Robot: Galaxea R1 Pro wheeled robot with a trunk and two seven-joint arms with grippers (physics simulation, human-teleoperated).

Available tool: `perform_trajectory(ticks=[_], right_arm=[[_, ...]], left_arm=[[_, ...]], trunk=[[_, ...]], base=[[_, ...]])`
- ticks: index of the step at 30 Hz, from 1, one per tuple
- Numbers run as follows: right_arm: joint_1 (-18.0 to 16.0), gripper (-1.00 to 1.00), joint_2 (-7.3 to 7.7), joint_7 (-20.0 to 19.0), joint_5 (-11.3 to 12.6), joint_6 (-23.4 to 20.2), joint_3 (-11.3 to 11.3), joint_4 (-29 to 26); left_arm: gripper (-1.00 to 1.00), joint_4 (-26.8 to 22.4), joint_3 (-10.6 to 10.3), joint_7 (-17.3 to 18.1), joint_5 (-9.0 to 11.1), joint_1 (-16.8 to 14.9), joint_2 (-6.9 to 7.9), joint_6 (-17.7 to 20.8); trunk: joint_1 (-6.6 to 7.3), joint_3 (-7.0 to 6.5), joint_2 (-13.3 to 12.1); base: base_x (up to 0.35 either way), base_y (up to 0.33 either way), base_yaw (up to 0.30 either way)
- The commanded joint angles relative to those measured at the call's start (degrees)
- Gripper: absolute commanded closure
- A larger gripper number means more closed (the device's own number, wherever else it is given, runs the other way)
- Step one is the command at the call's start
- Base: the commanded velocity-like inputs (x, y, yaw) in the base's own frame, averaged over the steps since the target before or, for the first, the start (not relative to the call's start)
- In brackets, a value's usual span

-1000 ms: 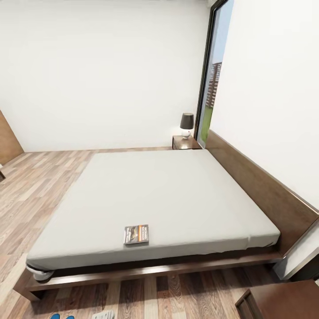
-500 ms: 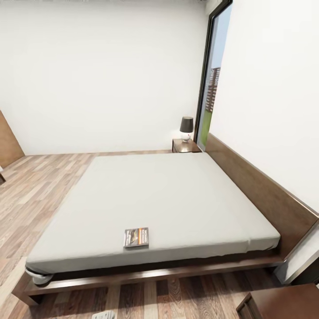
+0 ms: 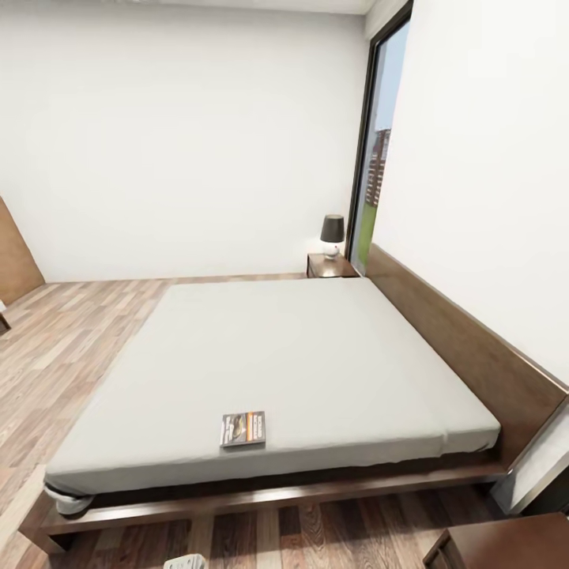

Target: In the bedroom, move the book from the bed onto either nightstand, and place the two sandals side by side next to the bed.

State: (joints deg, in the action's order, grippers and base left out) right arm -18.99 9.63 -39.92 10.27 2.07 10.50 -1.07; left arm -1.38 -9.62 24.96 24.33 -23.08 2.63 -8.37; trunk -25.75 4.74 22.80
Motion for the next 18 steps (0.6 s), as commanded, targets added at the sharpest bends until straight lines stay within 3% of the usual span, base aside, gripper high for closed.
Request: perform_trajectory(ticks=[1,18], right_arm=[[-0.1,-1.00,0.00,-0.2,0.2,0.1,0.0,0.1],[0.0,-1.00,0.01,-0.2,0.2,0.1,0.0,0.1]], left_arm=[[-1.00,0.1,-0.5,0.2,0.5,-0.1,0.01,-0.2],[-1.00,0.1,-0.5,0.2,0.5,-0.1,0.01,-0.2]], trunk=[[-0.04,0.03,0.1],[-0.04,-1.53,0.1]], base=[[0.000,0.000,0.000],[0.000,0.000,0.000]])
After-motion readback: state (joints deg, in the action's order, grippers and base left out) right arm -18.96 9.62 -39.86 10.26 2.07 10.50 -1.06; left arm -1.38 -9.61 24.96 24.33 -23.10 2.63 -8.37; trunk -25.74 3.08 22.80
